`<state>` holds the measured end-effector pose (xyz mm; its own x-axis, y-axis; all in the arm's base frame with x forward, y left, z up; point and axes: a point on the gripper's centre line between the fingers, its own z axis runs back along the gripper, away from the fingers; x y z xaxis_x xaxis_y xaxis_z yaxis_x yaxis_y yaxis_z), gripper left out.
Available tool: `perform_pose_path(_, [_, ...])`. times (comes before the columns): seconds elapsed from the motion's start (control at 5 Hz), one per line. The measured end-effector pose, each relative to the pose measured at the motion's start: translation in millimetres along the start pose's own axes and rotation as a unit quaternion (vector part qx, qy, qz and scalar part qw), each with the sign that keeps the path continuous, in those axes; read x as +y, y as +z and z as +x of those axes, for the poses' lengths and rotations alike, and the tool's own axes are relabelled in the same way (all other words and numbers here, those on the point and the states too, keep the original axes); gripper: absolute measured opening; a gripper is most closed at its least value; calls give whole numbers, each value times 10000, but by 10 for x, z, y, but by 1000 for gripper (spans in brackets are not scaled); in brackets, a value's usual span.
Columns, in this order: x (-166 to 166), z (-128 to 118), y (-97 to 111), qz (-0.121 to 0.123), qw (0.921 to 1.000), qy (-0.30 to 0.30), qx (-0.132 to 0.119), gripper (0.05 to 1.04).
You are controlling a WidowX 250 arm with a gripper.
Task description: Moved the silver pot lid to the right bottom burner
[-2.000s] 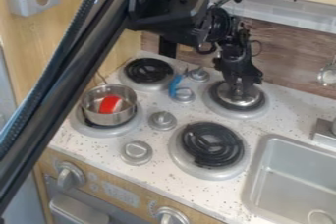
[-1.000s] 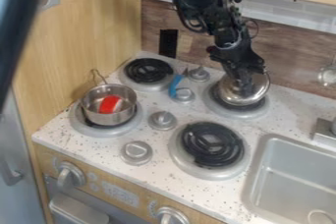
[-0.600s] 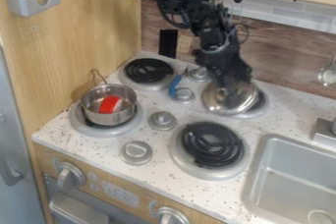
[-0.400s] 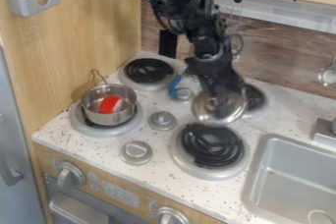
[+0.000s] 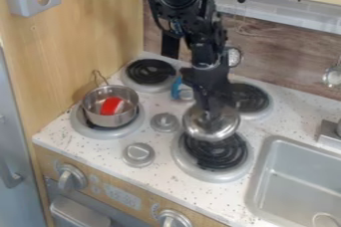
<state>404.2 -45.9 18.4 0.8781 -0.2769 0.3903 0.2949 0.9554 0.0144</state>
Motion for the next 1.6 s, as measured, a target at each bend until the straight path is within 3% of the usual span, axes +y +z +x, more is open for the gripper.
perform_pose_path(0.2, [-172, -150, -33, -108, 9989, -172, 428, 229])
perform_pose_path(0.4, [-226, -336, -194, -112, 9958, -185, 890, 229])
perform_pose_path(0.6, [-184, -329, -272, 0, 9952, -89, 975, 229])
perform_pose_path(1.2, [-199, -120, -385, -112, 9964, 32, 834, 229])
perform_pose_path(1.4, [-195, -106, -390, -104, 9966, 40, 820, 270])
perform_pose_path(1.6, [-177, -138, -385, 50, 9955, 117, 934, 545])
